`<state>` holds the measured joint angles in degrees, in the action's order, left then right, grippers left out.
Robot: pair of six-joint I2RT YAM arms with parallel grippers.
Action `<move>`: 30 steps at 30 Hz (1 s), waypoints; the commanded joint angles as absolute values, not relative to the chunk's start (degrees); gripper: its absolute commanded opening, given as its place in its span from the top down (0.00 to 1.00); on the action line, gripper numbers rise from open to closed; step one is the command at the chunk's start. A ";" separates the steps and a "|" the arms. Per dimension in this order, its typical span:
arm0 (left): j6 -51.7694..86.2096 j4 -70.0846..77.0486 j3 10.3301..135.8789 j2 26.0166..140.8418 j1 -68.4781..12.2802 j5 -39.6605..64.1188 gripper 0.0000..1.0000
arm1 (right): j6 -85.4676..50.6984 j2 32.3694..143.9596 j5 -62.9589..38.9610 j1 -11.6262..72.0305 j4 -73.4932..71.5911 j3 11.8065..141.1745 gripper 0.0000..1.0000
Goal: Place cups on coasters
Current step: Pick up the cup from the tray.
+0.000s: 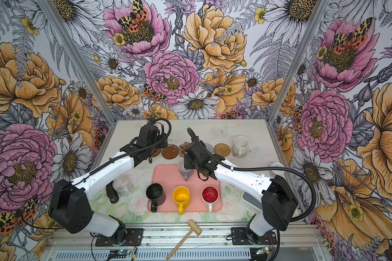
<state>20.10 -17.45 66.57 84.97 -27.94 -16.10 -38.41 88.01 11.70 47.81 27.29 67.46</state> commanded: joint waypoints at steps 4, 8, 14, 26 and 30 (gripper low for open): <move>18.84 -14.07 65.24 83.85 -27.46 -14.01 0.40 | -40.81 88.53 11.21 50.58 30.48 67.65 0.39; 18.86 -13.71 65.16 83.98 -27.43 -13.78 0.40 | -42.07 88.69 10.18 52.58 31.29 66.26 0.39; 19.60 -13.56 65.12 84.16 -27.37 -14.52 0.40 | -44.13 90.57 6.37 53.82 31.29 63.97 0.39; 19.95 -13.23 64.71 83.91 -27.30 -14.42 0.40 | -45.96 96.16 5.79 54.02 31.12 64.47 0.39; 19.96 -13.27 64.84 84.02 -27.25 -14.29 0.39 | -46.41 97.81 6.48 53.18 31.11 65.07 0.44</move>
